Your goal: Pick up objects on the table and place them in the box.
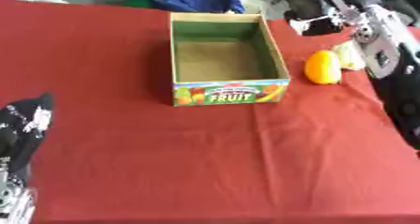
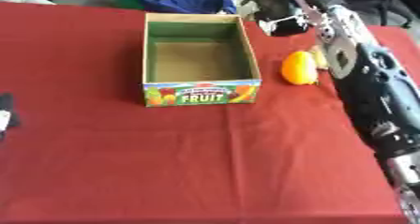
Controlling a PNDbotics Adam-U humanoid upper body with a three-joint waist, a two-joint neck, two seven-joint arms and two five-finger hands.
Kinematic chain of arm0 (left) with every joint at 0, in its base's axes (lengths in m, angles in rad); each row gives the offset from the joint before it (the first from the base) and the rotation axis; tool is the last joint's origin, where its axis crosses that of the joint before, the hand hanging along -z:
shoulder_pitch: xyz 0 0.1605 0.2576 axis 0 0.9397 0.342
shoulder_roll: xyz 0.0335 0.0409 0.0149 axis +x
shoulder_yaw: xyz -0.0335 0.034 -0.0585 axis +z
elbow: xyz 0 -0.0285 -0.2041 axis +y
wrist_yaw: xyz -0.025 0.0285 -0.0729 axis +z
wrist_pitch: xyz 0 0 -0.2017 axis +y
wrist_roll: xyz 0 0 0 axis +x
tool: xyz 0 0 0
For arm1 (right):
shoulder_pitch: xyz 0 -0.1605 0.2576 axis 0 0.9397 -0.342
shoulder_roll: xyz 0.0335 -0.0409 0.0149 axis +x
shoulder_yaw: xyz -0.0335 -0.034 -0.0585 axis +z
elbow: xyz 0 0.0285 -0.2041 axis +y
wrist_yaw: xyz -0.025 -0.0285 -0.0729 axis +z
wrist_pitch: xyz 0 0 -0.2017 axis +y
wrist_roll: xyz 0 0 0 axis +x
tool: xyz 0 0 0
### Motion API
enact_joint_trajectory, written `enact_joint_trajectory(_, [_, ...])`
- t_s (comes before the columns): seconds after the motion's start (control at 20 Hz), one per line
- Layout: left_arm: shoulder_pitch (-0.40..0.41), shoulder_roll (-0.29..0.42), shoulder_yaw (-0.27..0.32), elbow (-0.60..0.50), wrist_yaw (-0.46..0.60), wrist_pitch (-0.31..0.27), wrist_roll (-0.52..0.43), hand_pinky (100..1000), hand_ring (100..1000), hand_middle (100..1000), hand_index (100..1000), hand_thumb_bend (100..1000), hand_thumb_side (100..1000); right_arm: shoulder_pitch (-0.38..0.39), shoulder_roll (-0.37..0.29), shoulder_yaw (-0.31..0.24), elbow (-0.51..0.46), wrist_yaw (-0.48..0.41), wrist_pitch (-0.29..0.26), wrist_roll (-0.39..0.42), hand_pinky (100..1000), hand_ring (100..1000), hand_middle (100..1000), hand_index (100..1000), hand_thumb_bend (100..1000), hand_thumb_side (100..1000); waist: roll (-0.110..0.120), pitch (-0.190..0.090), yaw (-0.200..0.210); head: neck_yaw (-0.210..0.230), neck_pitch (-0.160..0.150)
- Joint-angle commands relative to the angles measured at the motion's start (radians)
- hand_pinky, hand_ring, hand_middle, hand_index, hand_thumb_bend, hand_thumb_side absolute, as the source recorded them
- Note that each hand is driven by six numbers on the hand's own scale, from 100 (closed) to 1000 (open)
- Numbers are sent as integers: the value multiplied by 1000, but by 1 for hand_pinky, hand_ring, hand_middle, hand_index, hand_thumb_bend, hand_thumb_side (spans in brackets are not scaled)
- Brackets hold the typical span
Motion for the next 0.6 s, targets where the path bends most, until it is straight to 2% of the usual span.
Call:
enact_joint_trajectory(0.05, [-16, 0, -3, -18, 5, 0, -4, 590, 553, 482, 603, 530, 454, -49, 20, -11, 45, 55, -14, 7, 460, 434, 336, 471, 100, 199, 7, -11, 6, -9, -19])
enact_joint_trajectory(0.6, [-24, -8, -8, -19, 8, 0, -8, 589, 552, 482, 603, 532, 453, -87, 122, 4, 126, 182, -68, 57, 519, 484, 416, 548, 100, 223, 11, -3, 20, -23, -27])
